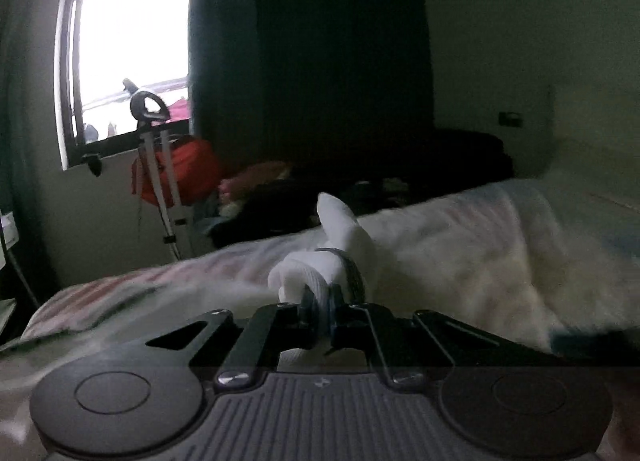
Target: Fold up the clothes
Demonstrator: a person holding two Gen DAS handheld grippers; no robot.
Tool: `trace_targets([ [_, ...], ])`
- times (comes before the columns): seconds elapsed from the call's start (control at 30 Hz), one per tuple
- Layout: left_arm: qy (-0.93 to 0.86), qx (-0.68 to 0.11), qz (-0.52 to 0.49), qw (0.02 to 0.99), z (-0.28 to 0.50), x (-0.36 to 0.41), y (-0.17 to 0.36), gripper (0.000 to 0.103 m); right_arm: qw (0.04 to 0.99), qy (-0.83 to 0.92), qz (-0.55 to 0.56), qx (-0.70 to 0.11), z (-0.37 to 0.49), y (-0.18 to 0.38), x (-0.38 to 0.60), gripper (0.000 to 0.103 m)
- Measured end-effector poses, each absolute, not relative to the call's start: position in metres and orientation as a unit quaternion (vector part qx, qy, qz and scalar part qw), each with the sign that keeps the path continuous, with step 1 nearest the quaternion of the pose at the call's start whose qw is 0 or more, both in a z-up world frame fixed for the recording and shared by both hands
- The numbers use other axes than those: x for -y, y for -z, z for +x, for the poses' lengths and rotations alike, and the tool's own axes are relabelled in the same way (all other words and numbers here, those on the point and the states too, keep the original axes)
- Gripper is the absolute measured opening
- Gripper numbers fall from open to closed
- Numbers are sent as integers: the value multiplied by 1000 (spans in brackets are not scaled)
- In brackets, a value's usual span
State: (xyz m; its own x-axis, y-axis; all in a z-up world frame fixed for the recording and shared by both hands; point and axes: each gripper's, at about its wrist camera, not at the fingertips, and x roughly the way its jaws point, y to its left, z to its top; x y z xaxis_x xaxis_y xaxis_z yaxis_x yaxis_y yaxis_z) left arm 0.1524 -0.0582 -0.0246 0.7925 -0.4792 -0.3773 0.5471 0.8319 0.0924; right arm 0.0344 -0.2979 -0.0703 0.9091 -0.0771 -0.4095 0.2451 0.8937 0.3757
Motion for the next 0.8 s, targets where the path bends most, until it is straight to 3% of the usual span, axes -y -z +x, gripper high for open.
trace_targets([
  [0.13, 277, -199, 88, 936, 93, 47, 56, 6, 952, 80, 226, -191, 11, 63, 296, 87],
  [0.33, 281, -235, 63, 928, 83, 43, 75, 13, 953, 52, 213, -209, -3, 63, 278, 87],
  [0.37, 282, -238, 58, 928, 79, 42, 72, 20, 955, 51, 205, -210, -3, 64, 274, 87],
  [0.47, 266, -230, 43, 935, 65, 32, 64, 58, 958, 51, 182, -214, -4, 67, 263, 87],
  [0.5, 259, -227, 38, 938, 60, 29, 61, 66, 958, 51, 182, -215, -4, 68, 262, 87],
  [0.67, 235, -230, -4, 944, 48, 10, 45, 81, 956, 40, 183, -224, 7, 68, 259, 86],
  [0.8, 220, -227, -18, 948, 51, -1, 37, 81, 958, 23, 168, -229, 45, 56, 255, 86],
])
